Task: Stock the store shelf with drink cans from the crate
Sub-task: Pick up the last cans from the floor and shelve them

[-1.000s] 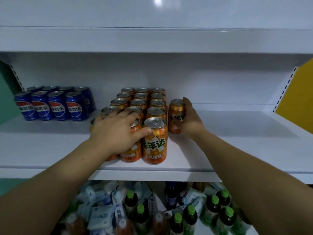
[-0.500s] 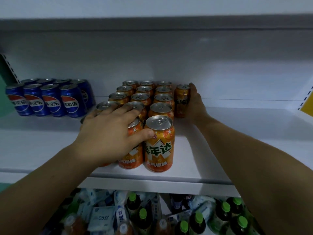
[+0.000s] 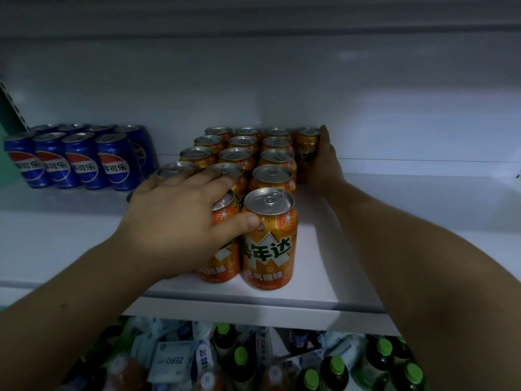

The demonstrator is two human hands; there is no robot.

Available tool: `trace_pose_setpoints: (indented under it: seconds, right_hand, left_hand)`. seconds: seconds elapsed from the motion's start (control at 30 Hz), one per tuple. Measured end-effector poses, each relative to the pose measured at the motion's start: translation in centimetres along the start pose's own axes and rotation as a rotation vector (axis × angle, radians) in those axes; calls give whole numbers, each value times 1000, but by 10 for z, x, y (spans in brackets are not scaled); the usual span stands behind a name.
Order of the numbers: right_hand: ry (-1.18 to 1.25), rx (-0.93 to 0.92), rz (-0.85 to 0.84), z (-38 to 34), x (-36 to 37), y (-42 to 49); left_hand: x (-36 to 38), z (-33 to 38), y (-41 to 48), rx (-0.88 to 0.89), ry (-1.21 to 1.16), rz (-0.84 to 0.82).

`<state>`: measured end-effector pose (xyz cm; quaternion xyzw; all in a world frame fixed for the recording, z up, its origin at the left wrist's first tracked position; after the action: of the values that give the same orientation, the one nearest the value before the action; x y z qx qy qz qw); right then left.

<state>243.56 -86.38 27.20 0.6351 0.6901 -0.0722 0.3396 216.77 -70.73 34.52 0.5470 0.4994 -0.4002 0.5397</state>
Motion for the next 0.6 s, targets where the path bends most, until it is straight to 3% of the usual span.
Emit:
trace_pose_setpoints:
  seconds: [0.23,0.43,0.6]
  right_hand:
    - [-16,-4,11,3,2,2]
    - [46,73,-134,-12,-13,-17]
    - [-368,138,-189,-11,-48,-57]
  left_hand:
    - [1,1,0,-16,-4,-10]
    - [0,0,0,-22,-27,-45]
    - [-6,-1,-2,-5,-63,-100]
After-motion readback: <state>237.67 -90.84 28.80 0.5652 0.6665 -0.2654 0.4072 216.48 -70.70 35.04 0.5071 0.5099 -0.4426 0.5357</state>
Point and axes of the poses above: each hand's wrist, its own y-axis towards the middle knuckle, its own x-axis out of the palm, z = x × y, the point moved 2 cm from there along y, towards the middle knuckle, and after that the axes turned 4 degrees about -z, right-handed, at the moved point
